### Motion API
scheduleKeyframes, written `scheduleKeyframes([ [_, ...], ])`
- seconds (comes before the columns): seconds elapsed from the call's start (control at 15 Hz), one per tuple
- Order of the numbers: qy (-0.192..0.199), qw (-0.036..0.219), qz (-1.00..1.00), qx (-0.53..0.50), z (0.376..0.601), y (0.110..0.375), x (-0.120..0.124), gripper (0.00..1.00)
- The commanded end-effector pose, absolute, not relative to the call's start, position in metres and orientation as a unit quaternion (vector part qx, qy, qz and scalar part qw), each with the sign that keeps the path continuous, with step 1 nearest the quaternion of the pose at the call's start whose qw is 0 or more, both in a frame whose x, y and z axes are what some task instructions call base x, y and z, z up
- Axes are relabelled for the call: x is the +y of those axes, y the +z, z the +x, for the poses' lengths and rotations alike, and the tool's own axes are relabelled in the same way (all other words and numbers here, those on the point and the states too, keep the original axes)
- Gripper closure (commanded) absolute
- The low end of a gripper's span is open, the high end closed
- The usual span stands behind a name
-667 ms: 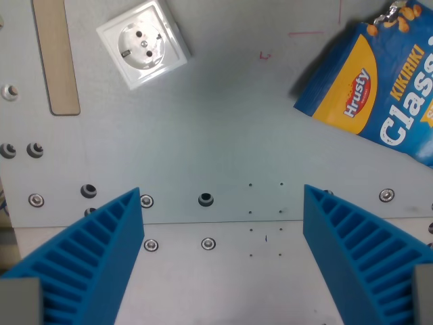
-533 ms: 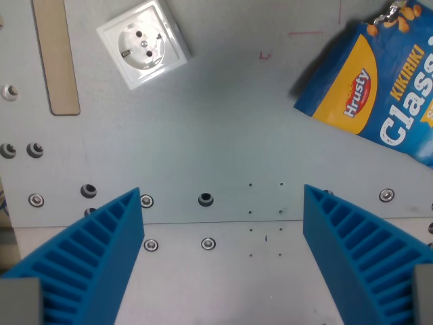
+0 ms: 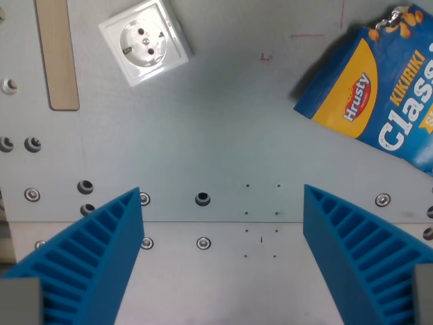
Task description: Rotate around base positive z
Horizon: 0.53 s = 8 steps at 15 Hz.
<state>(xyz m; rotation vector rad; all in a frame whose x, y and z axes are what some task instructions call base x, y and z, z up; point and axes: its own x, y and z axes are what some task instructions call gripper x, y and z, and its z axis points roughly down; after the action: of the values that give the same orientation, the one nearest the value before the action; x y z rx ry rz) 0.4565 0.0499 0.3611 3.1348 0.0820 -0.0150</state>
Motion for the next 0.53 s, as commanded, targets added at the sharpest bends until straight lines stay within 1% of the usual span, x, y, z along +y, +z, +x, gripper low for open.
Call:
scheduleKeyframes([
  [0.07,-0.002,0.003,0.997,0.080,0.4563,0.3637,0.0497,0.00],
  [0.53,-0.002,0.004,0.992,0.127,0.4563,0.3637,0.0497,0.00],
])
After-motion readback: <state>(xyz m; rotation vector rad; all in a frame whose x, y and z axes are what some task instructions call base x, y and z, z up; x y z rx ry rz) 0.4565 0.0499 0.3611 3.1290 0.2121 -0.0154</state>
